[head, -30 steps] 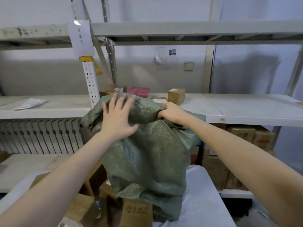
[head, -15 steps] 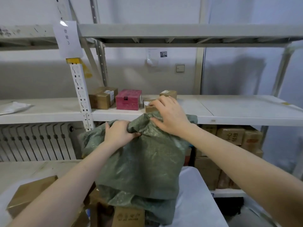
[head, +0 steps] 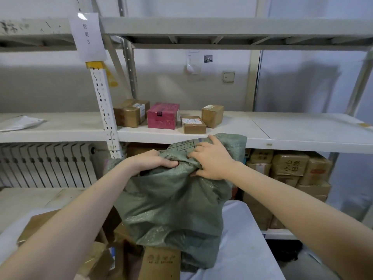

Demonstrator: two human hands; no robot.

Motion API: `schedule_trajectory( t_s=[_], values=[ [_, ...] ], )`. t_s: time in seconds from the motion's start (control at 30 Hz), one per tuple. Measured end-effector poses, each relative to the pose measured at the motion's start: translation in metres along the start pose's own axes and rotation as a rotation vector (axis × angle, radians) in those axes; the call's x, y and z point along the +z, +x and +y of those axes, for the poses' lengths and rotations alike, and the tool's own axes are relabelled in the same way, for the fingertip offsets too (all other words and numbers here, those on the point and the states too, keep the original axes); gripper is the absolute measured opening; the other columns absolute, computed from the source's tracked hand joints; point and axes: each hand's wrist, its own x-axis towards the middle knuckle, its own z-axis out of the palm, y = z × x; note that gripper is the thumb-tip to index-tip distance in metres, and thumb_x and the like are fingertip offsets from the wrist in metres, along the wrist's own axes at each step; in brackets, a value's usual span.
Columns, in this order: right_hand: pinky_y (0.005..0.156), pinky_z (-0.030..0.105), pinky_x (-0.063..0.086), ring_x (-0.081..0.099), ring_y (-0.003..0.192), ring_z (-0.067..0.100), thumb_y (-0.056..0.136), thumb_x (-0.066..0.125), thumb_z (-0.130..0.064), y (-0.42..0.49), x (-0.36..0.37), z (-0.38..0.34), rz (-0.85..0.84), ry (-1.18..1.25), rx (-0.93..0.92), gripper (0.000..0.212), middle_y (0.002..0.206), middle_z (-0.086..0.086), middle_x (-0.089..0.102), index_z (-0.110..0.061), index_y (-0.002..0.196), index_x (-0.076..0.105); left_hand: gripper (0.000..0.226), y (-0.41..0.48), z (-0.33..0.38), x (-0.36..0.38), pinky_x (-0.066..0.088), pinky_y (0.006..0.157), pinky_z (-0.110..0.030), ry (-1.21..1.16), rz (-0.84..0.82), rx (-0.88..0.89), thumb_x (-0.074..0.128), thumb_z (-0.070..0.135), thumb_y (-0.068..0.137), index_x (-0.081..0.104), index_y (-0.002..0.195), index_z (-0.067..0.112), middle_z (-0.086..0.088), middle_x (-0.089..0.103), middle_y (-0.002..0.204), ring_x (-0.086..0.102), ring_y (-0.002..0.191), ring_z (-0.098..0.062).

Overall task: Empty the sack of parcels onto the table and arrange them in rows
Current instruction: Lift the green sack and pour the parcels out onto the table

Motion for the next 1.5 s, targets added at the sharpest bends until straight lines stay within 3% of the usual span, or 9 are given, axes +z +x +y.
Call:
schedule_trajectory(
  t_s=[0.17,0.3,0.43,0.57,0.83,1.07,1.2,1.3,1.5],
  values=[
    [0.115,0.044,0.012,0.051,0.12,0.02,0.087,0.054,-0.052,0.006,0.005,0.0,0.025,0.054,0.034,0.044,0.117,-0.002,0.067,-0.025,0.121,0.063,0.097,0.0,-0.005,0.012,0.023,0.113,-0.053,0.549,0.497,0.21,0.051,0.081,0.071,0.03,0.147,0.025,-0.005,0.039,0.147,0.039,0.134,-0.027],
    [0.111,0.039,0.022,0.057,0.105,0.02,0.089,0.053,-0.051,0.016,0.004,-0.004,0.067,0.065,0.064,0.038,0.102,0.001,0.069,-0.018,0.098,0.068,0.115,-0.005,-0.012,0.021,0.008,0.114,-0.059,0.865,0.446,0.239,0.054,0.086,0.061,0.006,0.152,0.036,0.0,0.033,0.15,0.03,0.139,-0.025],
    [0.107,0.037,0.028,0.057,0.09,0.022,0.086,0.058,-0.054,0.02,0.005,-0.008,0.079,0.176,0.02,0.036,0.086,0.003,0.067,-0.02,0.075,0.055,0.07,-0.002,-0.02,0.027,0.014,0.115,-0.054,0.742,0.506,0.224,0.061,0.064,0.077,0.041,0.139,0.038,0.007,0.059,0.13,0.05,0.126,-0.019],
    [0.111,0.045,0.027,0.049,0.115,0.02,0.076,0.057,-0.071,0.016,0.008,0.006,0.119,0.348,0.028,0.065,0.118,0.001,0.059,-0.021,0.117,0.06,0.032,0.0,-0.016,0.027,0.024,0.112,-0.052,0.693,0.495,0.222,0.06,0.057,0.081,0.062,0.105,0.035,0.008,0.068,0.104,0.059,0.109,-0.021],
    [0.109,0.068,0.005,0.011,0.147,0.03,0.066,0.045,-0.088,-0.01,0.02,0.011,-0.044,0.158,0.405,0.111,0.159,0.009,0.012,-0.031,0.153,0.005,0.026,0.022,-0.02,0.008,0.043,0.098,-0.047,0.499,0.352,0.08,0.065,0.057,0.077,0.063,0.081,0.031,0.011,0.06,0.079,0.057,0.085,-0.019],
    [0.105,0.053,0.035,0.042,0.128,0.03,0.08,0.057,-0.066,-0.001,0.024,0.026,-0.073,0.492,0.387,0.069,0.138,0.004,0.042,-0.034,0.139,0.042,0.073,0.022,-0.016,0.013,0.02,0.112,-0.062,0.743,0.389,0.046,0.061,0.073,0.07,0.054,0.127,0.029,0.002,0.062,0.119,0.052,0.121,-0.025],
    [0.108,0.055,0.03,0.042,0.129,0.026,0.084,0.058,-0.059,0.011,0.022,0.023,-0.144,0.552,0.36,0.059,0.138,-0.001,0.043,-0.032,0.136,0.05,0.132,0.006,-0.027,0.018,0.003,0.111,-0.066,0.737,0.688,-0.069,0.067,0.084,0.048,0.007,0.152,0.03,-0.015,0.014,0.158,0.006,0.147,-0.034],
    [0.103,0.052,0.036,0.048,0.12,0.025,0.08,0.062,-0.059,0.021,0.015,0.019,-0.217,0.601,0.29,0.049,0.129,0.001,0.049,-0.032,0.121,0.06,0.134,-0.003,-0.044,0.005,0.002,0.109,-0.069,0.581,0.44,-0.284,0.077,0.074,0.048,0.003,0.153,0.035,-0.016,-0.012,0.16,-0.018,0.144,-0.04],
    [0.057,0.03,0.027,0.039,0.059,0.015,0.08,0.073,-0.039,0.044,0.001,0.003,-0.175,0.829,0.311,0.045,0.062,-0.002,0.038,-0.018,0.06,0.04,0.073,0.002,-0.056,-0.003,0.045,0.099,-0.036,0.25,0.38,-0.152,0.09,0.038,0.057,0.062,0.12,0.016,-0.006,0.063,0.121,0.056,0.116,-0.027]
  ],
)
